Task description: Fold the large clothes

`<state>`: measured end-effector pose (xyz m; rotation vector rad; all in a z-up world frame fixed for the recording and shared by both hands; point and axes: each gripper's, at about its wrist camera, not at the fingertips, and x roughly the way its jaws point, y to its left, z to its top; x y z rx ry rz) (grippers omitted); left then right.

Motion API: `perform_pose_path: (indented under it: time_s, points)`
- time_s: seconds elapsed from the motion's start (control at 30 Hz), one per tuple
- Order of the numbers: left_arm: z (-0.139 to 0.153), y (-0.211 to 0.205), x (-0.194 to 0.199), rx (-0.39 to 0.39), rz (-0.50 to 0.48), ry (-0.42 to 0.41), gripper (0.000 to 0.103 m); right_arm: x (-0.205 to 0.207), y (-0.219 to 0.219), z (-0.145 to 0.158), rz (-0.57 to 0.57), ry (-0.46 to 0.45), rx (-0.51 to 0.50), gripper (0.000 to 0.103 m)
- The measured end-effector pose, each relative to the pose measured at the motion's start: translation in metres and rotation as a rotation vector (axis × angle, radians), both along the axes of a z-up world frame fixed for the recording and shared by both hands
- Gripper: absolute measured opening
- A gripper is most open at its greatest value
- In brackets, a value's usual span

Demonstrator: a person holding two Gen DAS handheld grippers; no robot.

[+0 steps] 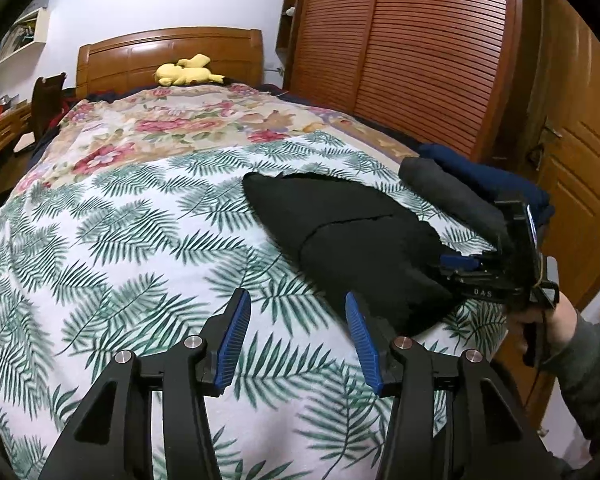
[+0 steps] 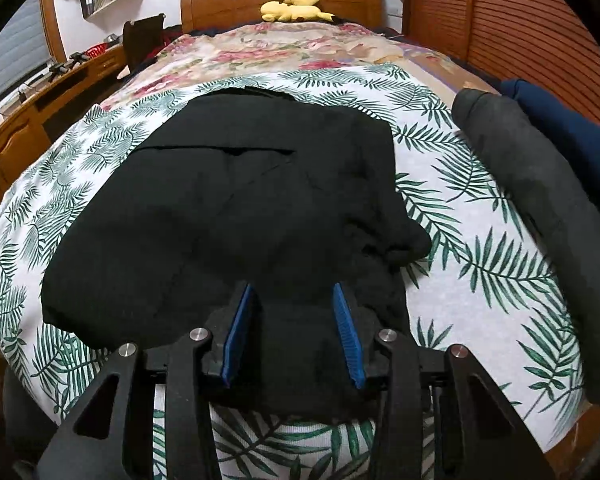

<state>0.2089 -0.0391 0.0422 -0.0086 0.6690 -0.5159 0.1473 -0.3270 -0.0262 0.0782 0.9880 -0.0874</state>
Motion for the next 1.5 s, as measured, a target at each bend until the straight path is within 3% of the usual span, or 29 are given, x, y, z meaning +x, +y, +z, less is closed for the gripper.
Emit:
perform_pose_path:
  time_s: [0.13, 0.37, 0.5, 0.53, 0.63, 0.77, 1.0, 1.23, 1.5]
  points:
    - [0.004, -0.013, 0.015, -0.007, -0.029, -0.020, 0.058, -0.012, 0.000, 0.015, -0.008, -0.022, -0.018, 0.042]
    - [-0.003, -0.038, 0.051, 0.028, -0.062, -0.035, 0.060, -0.041, -0.025, 0.037, -0.045, -0.086, 0.054, 0.043]
    - [-0.014, -0.049, 0.076, 0.041, -0.074, -0.024, 0.061, -0.047, -0.038, 0.038, -0.077, -0.087, 0.044, 0.070]
    - [-0.017, -0.052, 0.083, 0.044, -0.075, -0.021, 0.061, -0.047, -0.041, 0.036, -0.083, -0.085, 0.048, 0.073]
    - [-0.024, -0.059, 0.104, 0.053, -0.076, -0.008, 0.061, -0.044, -0.052, 0.025, -0.112, -0.060, 0.085, 0.073]
    - [-0.036, -0.069, 0.135, 0.070, -0.069, 0.019, 0.061, -0.042, -0.063, 0.009, -0.160, -0.036, 0.207, 0.073]
    - [-0.048, -0.078, 0.183, 0.094, -0.051, 0.043, 0.061, -0.029, -0.053, -0.004, -0.157, -0.015, 0.273, 0.073]
    - [-0.061, -0.087, 0.233, 0.070, -0.029, 0.094, 0.061, -0.020, -0.041, -0.015, -0.154, -0.002, 0.282, 0.073]
    - [-0.074, -0.096, 0.260, 0.058, -0.027, 0.144, 0.064, -0.018, -0.041, -0.017, -0.150, 0.000, 0.274, 0.073]
